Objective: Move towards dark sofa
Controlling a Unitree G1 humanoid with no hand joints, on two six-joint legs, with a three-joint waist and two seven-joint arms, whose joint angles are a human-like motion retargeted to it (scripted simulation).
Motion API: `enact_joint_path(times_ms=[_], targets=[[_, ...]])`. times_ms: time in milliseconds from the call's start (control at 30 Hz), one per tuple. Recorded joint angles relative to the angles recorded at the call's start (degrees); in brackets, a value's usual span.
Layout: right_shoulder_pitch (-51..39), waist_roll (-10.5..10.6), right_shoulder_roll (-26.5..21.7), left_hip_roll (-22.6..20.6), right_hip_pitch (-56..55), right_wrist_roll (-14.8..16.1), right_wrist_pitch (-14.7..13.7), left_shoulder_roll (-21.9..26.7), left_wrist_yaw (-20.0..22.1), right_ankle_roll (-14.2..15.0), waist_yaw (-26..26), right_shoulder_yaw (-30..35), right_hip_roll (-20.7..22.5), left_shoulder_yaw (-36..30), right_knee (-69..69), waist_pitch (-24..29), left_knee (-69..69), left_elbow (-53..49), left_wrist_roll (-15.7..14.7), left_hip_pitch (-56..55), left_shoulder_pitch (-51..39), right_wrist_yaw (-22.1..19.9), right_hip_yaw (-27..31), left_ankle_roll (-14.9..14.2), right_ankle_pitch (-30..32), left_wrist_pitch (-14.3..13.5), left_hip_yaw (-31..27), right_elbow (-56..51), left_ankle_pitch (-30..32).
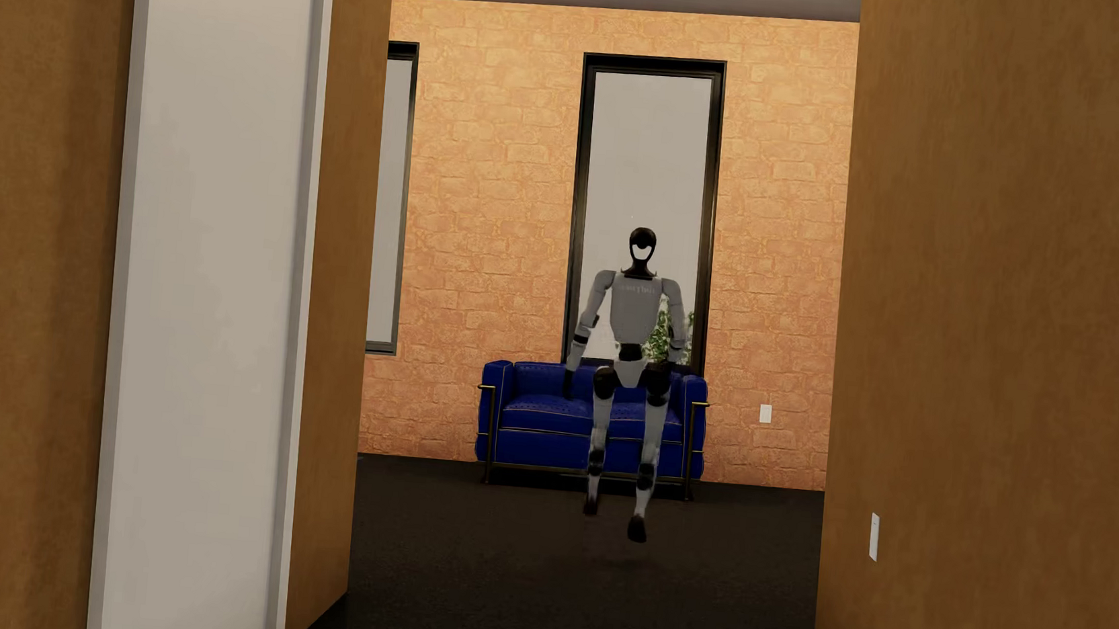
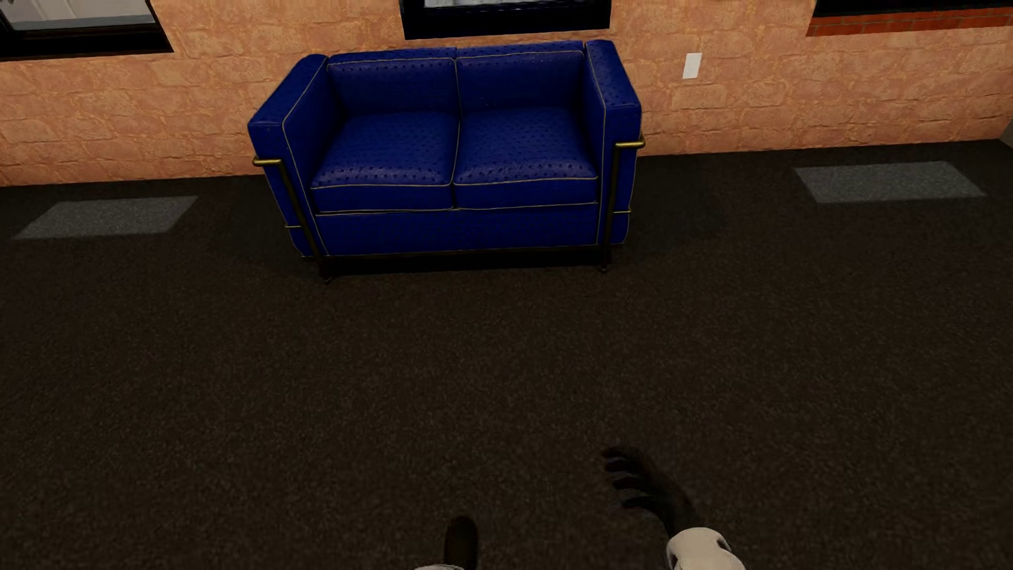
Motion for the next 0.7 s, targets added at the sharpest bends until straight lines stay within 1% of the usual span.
enact_joint_path(times_ms=[33,67,100,133,167,200,233,267,300,333,367,400,433,467,500,533,567,600,633,667,700], targets=[[-0.3,0.0,0.2,0.6,2.3,0.0,0.0,0.1,0.0,0.0,1.9,0.1,-1.2,1.0,0.5,-0.9,-2.8,0.3,0.0,-0.3,-0.2,0.0,0.0,0.0,-1.4,0.0,0.0,-1.0,-0.6],[0.1,-0.3,0.5,1.0,4.5,0.0,0.0,0.1,0.0,0.0,3.8,0.5,-2.9,2.2,1.3,-2.0,11.1,0.1,0.0,-0.7,-0.3,0.0,0.0,0.0,-1.9,0.0,0.0,-1.2,-4.7],[1.0,-0.5,0.7,1.6,6.6,0.0,0.0,0.2,0.0,0.0,5.5,1.5,-4.9,3.1,2.3,-3.3,14.8,-0.7,0.0,-1.1,-0.2,0.0,0.0,0.0,-1.4,0.0,0.0,-1.1,-4.8],[1.9,-1.3,1.0,0.9,7.5,0.0,0.0,0.6,0.0,0.0,6.4,2.7,-7.4,2.9,4.6,-4.9,14.0,-1.3,0.0,0.7,-0.1,0.0,0.0,0.0,1.1,0.0,0.0,-0.3,4.6],[2.7,-2.1,1.0,-0.3,7.0,0.0,0.0,0.0,0.0,0.0,4.0,4.2,-8.2,3.9,8.4,-6.0,22.2,-1.9,0.0,-5.4,-1.0,0.0,0.0,0.0,6.2,0.0,0.0,1.9,12.1],[3.8,-2.8,1.4,-1.4,7.3,0.0,0.0,0.2,0.0,0.0,1.5,5.4,-7.7,1.8,12.7,-5.1,29.6,-3.7,0.0,-7.3,-2.0,0.0,0.0,0.0,12.8,0.0,0.0,5.6,13.2],[5.5,-3.2,1.7,-2.7,5.8,0.0,0.0,0.7,0.0,0.0,1.1,6.4,-6.5,0.5,18.2,-4.3,32.1,-6.5,0.0,-6.1,-4.3,0.0,0.0,0.0,16.3,0.0,0.0,8.9,10.9],[5.5,-4.1,1.7,-3.6,2.3,0.0,0.0,1.4,0.0,0.0,2.3,9.4,-7.2,-1.0,23.7,-3.6,32.3,-10.1,0.0,-3.7,-6.7,0.0,0.0,0.0,14.6,0.0,0.0,13.4,8.5],[4.8,-4.3,1.0,-3.3,-3.3,0.0,0.0,1.5,0.0,0.0,3.7,13.2,-7.3,-1.2,27.8,-3.3,31.9,-14.2,0.0,-1.9,-8.8,0.0,0.0,0.0,12.4,0.0,0.0,17.4,7.0],[4.3,-4.4,0.5,-3.5,-9.1,0.0,0.0,0.9,0.0,0.0,4.2,15.1,-7.4,0.3,30.9,-2.8,29.5,-18.1,0.0,1.4,-10.3,0.0,0.0,0.0,11.3,0.0,0.0,20.5,6.1],[4.9,-4.4,0.4,-4.2,-14.8,0.0,0.0,0.5,0.0,0.0,3.5,14.3,-7.2,1.3,32.6,-2.2,27.4,-22.3,0.0,3.7,-11.5,0.0,0.0,0.0,10.9,0.0,0.0,21.8,5.6],[5.5,-4.4,0.4,-4.9,-19.0,0.0,0.0,0.4,0.0,0.0,2.1,13.4,-7.1,1.9,31.4,-1.5,25.4,-26.1,0.0,6.3,-12.2,0.0,0.0,0.0,10.5,0.0,0.0,23.2,5.5],[6.4,-3.9,0.0,-5.1,-22.6,0.0,0.0,0.6,0.0,0.0,0.9,11.7,-6.5,1.1,27.9,-0.9,23.5,-29.8,0.0,8.6,-12.8,0.0,0.0,0.0,11.0,0.0,0.0,23.0,5.5],[7.2,-3.8,-0.1,-5.0,-25.6,0.0,0.0,0.7,0.0,0.0,0.2,10.2,-5.3,1.2,22.2,-1.0,22.2,-32.9,0.0,10.2,-13.3,0.0,0.0,0.0,12.0,0.0,0.0,23.4,5.6],[7.9,-3.8,-0.4,-5.3,-26.6,0.0,0.0,0.9,0.0,0.0,-1.6,9.5,-4.3,1.3,14.7,-1.0,20.7,-34.8,0.0,11.8,-13.7,0.0,0.0,0.0,11.8,0.0,0.0,23.2,5.8],[8.5,-3.7,-0.3,-5.1,-27.5,0.0,0.0,1.2,0.0,0.0,-2.8,8.6,-2.7,1.1,7.5,-1.5,19.6,-37.1,0.0,12.8,-13.4,0.0,0.0,0.0,9.3,0.0,0.0,23.1,6.0],[9.3,-3.7,-0.4,-5.3,-27.3,0.0,0.0,1.2,0.0,0.0,-4.4,7.9,-1.7,0.9,1.1,-1.8,18.7,-38.2,0.0,13.8,-13.2,0.0,0.0,0.0,5.3,0.0,0.0,22.6,6.2],[10.1,-3.9,-0.3,-5.8,-26.5,0.0,0.0,1.1,0.0,0.0,-6.0,7.1,-1.7,0.3,-3.8,-2.1,17.6,-38.5,0.0,14.9,-12.9,0.0,0.0,0.0,2.5,0.0,0.0,22.0,6.3],[10.7,-3.8,0.4,-6.1,-25.4,0.0,0.0,0.9,0.0,0.0,-7.0,4.9,-1.6,-0.6,-6.8,-2.1,17.0,-38.0,0.0,16.0,-12.9,0.0,0.0,0.0,3.4,0.0,0.0,22.5,6.0],[10.9,-4.1,0.3,-6.4,-24.2,0.0,0.0,1.0,0.0,0.0,-7.1,6.0,-1.8,-1.9,-8.0,-2.3,16.7,-37.1,0.0,17.1,-13.2,0.0,0.0,0.0,6.0,0.0,0.0,22.5,5.1],[11.0,-4.9,0.2,-7.3,-22.7,0.0,0.0,1.2,0.0,0.0,-6.2,7.3,-2.3,-3.7,-8.5,-2.5,15.9,-35.7,0.0,18.7,-13.2,0.0,0.0,0.0,6.1,0.0,0.0,23.1,3.8]])
